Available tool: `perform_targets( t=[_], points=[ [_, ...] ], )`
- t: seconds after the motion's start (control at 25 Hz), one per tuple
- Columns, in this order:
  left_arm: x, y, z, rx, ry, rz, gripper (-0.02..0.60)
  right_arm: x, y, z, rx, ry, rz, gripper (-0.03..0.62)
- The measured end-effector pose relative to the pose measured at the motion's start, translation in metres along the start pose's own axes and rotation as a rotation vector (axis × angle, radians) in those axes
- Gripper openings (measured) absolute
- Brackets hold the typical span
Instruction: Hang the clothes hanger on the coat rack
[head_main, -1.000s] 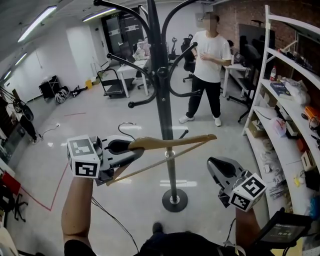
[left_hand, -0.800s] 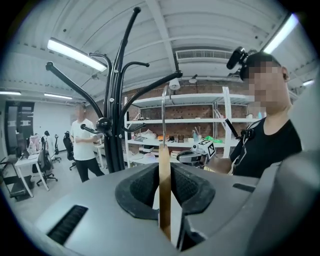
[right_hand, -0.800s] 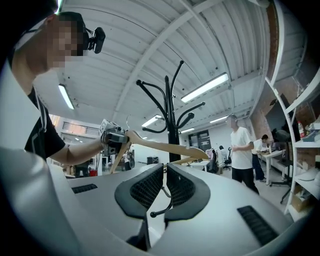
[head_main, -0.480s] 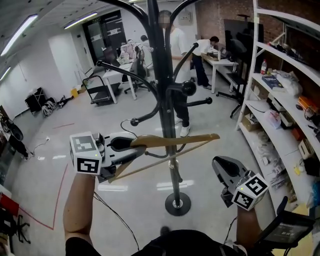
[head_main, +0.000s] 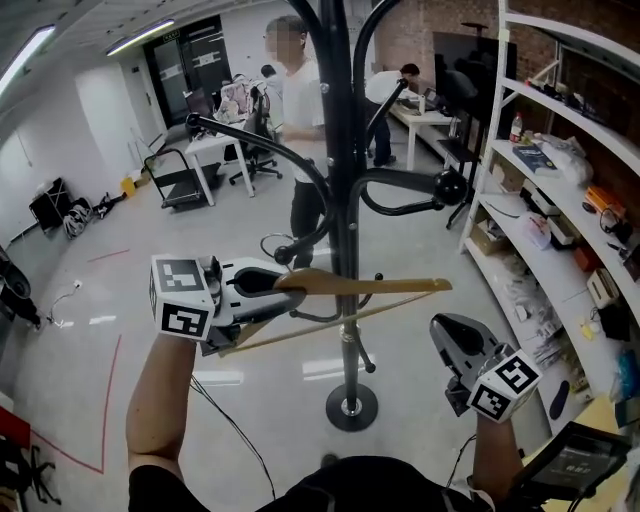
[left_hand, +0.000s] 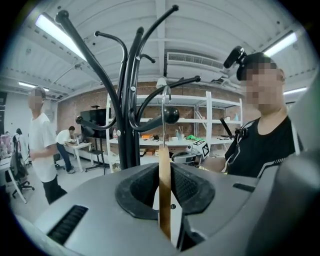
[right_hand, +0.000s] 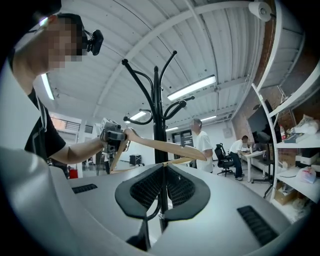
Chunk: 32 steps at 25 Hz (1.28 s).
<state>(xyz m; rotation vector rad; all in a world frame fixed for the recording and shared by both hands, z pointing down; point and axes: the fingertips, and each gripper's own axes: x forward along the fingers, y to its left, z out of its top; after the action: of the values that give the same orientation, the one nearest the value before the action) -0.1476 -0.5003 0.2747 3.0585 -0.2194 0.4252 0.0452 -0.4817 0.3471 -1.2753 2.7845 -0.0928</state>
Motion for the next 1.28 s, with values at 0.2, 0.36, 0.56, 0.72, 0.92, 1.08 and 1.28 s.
perform_targets(
  t=[0.2,0.36,0.56,0.72,0.92,1.08,1.28],
  points=[
    [0.015,0.011,-0.004,-0.011,0.004,-0.070,0.051,-0.007,-0.012,-0.002,0.015,0.001,-0.047,0.008],
    [0.026,0.017,-0.005,0.006,0.006,-0.127,0.051,-0.014,-0.017,-0.002,0.010,0.008,-0.089,0.008],
    [0.035,0.026,-0.008,0.010,0.006,-0.184,0.051,-0.018,-0.018,-0.005,0.003,0.020,-0.121,0.008],
    [0.047,0.028,-0.013,0.018,0.023,-0.223,0.051,-0.025,-0.023,-0.006,-0.006,0.027,-0.144,0.008],
    [0.057,0.031,-0.017,0.034,0.044,-0.257,0.051,-0.031,-0.027,-0.003,-0.016,0.033,-0.172,0.008],
    [0.056,0.036,-0.022,0.024,0.051,-0.265,0.051,-0.031,-0.025,-0.004,-0.019,0.038,-0.177,0.008],
    [0.063,0.037,-0.027,0.033,0.071,-0.275,0.051,-0.032,-0.033,-0.004,-0.014,0.039,-0.176,0.008]
  ],
)
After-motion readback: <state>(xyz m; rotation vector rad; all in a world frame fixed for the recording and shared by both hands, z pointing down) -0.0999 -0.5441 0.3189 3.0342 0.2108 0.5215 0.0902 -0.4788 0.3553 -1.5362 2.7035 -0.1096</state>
